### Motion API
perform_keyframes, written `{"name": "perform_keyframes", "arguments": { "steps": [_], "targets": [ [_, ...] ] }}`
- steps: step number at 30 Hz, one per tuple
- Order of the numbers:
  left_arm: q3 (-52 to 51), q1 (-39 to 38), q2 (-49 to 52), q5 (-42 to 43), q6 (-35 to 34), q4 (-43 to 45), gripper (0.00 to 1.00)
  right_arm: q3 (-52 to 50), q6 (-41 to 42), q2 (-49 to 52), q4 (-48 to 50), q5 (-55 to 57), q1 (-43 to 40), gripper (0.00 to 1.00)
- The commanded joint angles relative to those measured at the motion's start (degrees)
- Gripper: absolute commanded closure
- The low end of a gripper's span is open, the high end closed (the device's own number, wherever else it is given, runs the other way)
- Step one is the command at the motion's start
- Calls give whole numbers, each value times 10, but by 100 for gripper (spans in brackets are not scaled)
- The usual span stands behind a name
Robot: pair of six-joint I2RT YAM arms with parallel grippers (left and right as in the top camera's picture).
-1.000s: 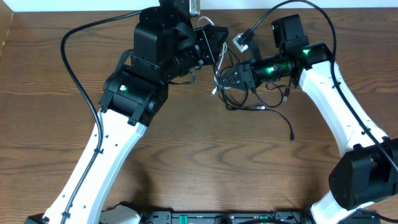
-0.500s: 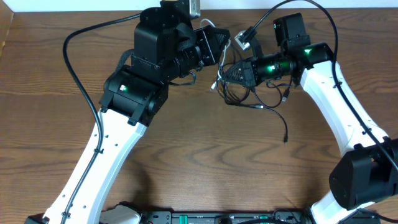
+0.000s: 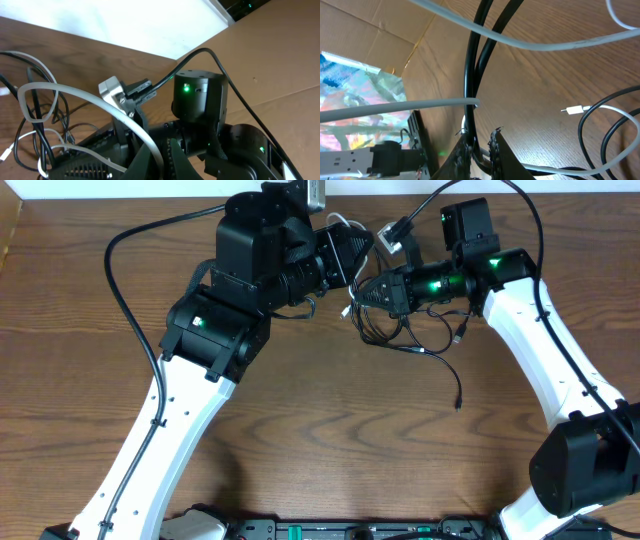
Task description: Untangle cables
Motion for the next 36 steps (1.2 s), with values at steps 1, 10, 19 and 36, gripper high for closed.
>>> {"name": "perform_keyframes", "arguments": {
  "steps": [1, 10, 19, 36],
  "targets": [
    [10, 2, -2, 12, -5, -2, 93, -1, 13, -10, 5, 2, 2, 91],
    [10, 2, -2, 12, -6, -1, 93, -1, 32, -10, 10, 34, 2, 99],
    [10, 47, -16, 11, -5, 5, 93, -1, 111, -10, -56, 282, -6, 99],
    [10, 109, -18, 87, -37, -29, 92, -1, -15, -10, -71, 60, -22, 93]
  ]
}}
